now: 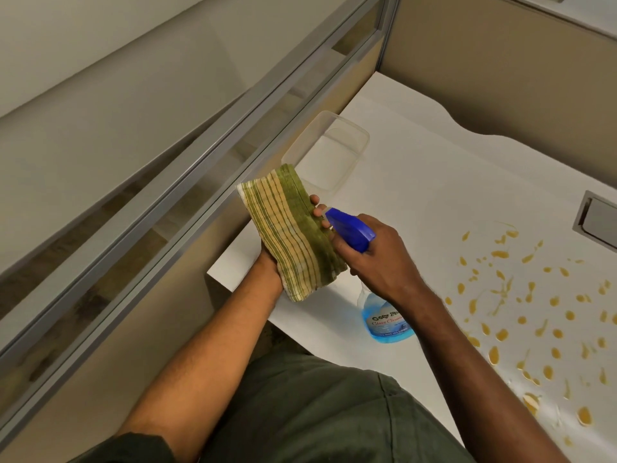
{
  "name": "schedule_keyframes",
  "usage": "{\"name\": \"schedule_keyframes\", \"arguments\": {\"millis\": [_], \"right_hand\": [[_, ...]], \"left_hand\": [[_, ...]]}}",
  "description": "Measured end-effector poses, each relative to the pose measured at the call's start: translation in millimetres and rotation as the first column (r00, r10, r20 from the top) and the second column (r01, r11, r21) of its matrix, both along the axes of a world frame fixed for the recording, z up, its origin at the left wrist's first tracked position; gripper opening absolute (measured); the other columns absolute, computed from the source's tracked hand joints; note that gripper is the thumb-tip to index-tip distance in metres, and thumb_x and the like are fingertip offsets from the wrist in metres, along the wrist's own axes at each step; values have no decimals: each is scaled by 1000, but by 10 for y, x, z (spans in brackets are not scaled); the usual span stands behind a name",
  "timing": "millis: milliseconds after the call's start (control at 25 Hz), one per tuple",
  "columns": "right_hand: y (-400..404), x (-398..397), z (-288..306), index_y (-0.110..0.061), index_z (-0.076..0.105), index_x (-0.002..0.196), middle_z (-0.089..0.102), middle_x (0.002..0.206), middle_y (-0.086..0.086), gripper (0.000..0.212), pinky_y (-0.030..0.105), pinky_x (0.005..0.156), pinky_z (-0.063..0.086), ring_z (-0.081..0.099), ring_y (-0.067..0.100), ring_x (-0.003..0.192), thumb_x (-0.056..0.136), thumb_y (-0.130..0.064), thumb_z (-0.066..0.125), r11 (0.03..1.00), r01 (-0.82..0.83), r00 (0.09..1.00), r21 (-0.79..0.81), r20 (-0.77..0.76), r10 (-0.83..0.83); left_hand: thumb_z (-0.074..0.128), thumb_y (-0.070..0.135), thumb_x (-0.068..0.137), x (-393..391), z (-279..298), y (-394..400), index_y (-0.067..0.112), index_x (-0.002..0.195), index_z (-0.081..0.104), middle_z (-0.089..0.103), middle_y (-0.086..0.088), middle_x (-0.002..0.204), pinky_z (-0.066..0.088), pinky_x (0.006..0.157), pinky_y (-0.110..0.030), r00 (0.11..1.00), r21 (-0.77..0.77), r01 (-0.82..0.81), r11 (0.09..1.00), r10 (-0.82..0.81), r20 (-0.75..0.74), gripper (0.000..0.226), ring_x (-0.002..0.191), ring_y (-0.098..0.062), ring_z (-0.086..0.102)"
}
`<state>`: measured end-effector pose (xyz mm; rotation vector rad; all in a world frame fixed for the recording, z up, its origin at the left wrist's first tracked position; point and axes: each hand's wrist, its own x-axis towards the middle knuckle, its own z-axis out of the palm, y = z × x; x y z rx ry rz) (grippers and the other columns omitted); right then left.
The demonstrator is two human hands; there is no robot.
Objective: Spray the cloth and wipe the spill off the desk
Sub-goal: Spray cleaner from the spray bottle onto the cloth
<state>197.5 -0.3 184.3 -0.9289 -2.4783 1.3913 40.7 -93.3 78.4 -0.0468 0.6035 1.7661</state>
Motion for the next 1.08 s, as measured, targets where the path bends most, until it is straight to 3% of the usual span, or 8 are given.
{"name": "schedule_keyframes", "arguments": {"millis": [160, 280, 480, 760, 880, 960, 1000, 1080], "right_hand": [[118, -147, 168, -19, 63, 110, 66, 88, -1, 22, 22, 63, 56, 66, 10, 71, 97, -35, 71, 992, 67, 984, -104, -160, -83], [240, -328, 279, -12, 62, 113, 66, 93, 4, 24, 16, 64, 55, 65, 8, 71, 100, -31, 69, 995, 73, 964, -64, -253, -87], [366, -727, 162, -11, 57, 121, 65, 111, 8, 46, 44, 83, 62, 68, 31, 93, 93, -47, 65, 993, 114, 940, 8, -323, -106], [92, -1339, -186, -5, 54, 120, 51, 113, 4, 42, 5, 83, 45, 54, 7, 96, 94, -33, 72, 1000, 27, 932, 3, -361, -24], [-50, -1529, -354, -1, 53, 122, 48, 115, 6, 44, 1, 84, 43, 52, 4, 94, 94, -29, 73, 999, -34, 935, -28, -355, 21], [-147, -1595, -445, 0, 51, 126, 46, 119, 7, 48, 0, 84, 44, 52, 5, 95, 94, -28, 74, 996, -74, 940, -56, -338, 51], [-190, -1614, -476, 0, 50, 129, 45, 120, 6, 51, 0, 83, 43, 52, 5, 95, 94, -28, 74, 994, -91, 941, -59, -330, 67], [-250, -1643, -510, 1, 48, 132, 43, 121, 5, 54, -2, 81, 43, 52, 5, 94, 93, -26, 76, 993, -107, 942, -54, -325, 84]], "left_hand": [[26, 65, 104, 16, -41, -150, 16, 115, 57, 67, -7, 100, 50, 99, -47, 999, 9, -43, 999, 42, 33, 59, 94, -26, 64], [43, 59, 99, 18, -74, -281, 17, 111, 58, 66, -3, 95, 49, 96, -42, 996, 5, -89, 996, 89, 26, 45, 88, -23, 65], [45, 56, 98, -7, -106, -444, 18, 106, 61, 65, -2, 92, 48, 93, -41, 986, -79, -157, 984, 160, 37, 42, 84, -22, 63], [25, 57, 105, -20, -146, -524, 14, 96, 66, 69, -6, 78, 60, 73, -38, 961, -221, -225, 949, 254, 113, 59, 68, -23, 68], [23, 57, 109, 18, -141, -595, 12, 95, 66, 72, -11, 71, 63, 63, -36, 955, -320, -211, 923, 264, 132, 64, 60, -24, 72], [20, 55, 109, 28, -198, -637, 13, 75, 77, 71, -10, 68, 64, 61, -35, 946, -329, -225, 917, 286, 152, 79, 58, -22, 71], [19, 54, 109, 56, -198, -660, 10, 70, 77, 70, -12, 70, 64, 64, -37, 936, -296, -247, 923, 306, 173, 82, 60, -23, 72], [21, 62, 108, 110, -157, -679, -10, 91, 72, 69, -31, 91, 59, 92, -51, 947, -54, -196, 979, 203, 249, 90, 87, -39, 74]]}}
